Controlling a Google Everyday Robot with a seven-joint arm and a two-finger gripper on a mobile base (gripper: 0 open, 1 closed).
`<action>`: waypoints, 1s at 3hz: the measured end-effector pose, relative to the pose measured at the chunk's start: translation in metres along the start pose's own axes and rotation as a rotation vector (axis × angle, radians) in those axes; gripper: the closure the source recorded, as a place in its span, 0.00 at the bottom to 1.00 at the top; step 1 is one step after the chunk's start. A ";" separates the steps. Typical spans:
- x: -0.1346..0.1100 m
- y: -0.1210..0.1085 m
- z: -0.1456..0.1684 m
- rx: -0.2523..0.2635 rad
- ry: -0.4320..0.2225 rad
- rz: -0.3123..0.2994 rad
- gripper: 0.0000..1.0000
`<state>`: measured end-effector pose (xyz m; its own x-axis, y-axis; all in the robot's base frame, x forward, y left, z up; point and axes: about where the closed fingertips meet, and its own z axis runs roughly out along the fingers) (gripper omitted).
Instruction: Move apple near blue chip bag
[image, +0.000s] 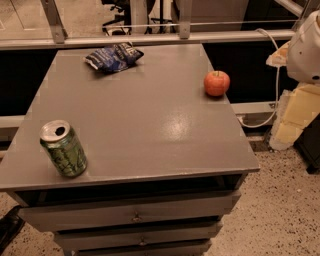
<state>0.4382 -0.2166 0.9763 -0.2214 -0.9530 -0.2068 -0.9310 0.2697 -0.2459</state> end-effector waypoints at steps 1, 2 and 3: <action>0.000 0.000 0.000 0.000 0.000 0.000 0.00; -0.005 -0.010 0.016 0.012 -0.094 0.036 0.00; -0.017 -0.048 0.055 0.025 -0.207 0.084 0.00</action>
Offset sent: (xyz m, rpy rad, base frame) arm 0.0197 0.0019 -0.0276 0.1692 -0.0366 -0.0197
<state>0.5021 -0.2060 0.9393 -0.2313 -0.8789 -0.4171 -0.9037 0.3529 -0.2425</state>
